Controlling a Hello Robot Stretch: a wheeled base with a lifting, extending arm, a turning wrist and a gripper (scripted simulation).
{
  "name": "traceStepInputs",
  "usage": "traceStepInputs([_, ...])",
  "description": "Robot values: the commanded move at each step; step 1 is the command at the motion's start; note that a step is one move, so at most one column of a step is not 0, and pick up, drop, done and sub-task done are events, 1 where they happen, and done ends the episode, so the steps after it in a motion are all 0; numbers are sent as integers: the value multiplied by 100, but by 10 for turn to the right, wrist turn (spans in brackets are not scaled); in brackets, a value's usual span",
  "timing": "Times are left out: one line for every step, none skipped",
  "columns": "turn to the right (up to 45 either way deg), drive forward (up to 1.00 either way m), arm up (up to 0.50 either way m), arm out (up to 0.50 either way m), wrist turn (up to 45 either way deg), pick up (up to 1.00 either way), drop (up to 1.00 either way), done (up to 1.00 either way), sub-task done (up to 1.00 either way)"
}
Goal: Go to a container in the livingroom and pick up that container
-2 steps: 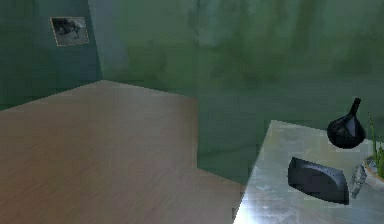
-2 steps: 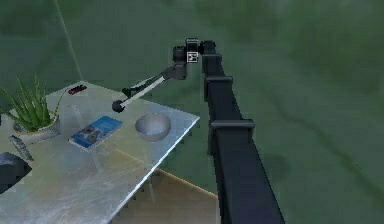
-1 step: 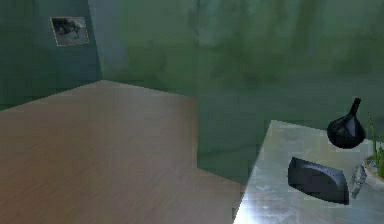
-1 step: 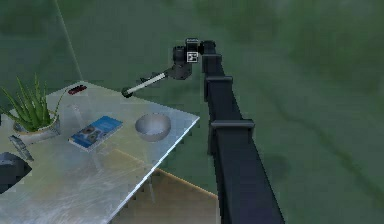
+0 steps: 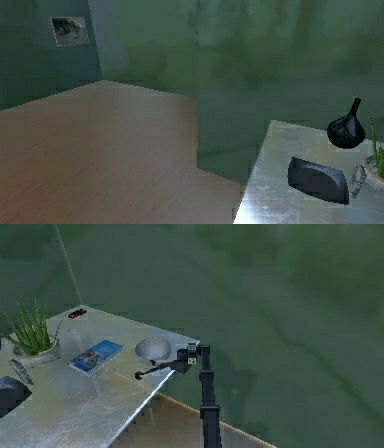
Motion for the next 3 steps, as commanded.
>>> traceStepInputs([0, 0, 0, 0, 0, 100, 0, 0, 0])
traceStepInputs([0, 0, 10, 0, 0, 0, 0, 0, 0])
traceStepInputs([0, 0, 0, 0, 0, 0, 0, 100, 0])
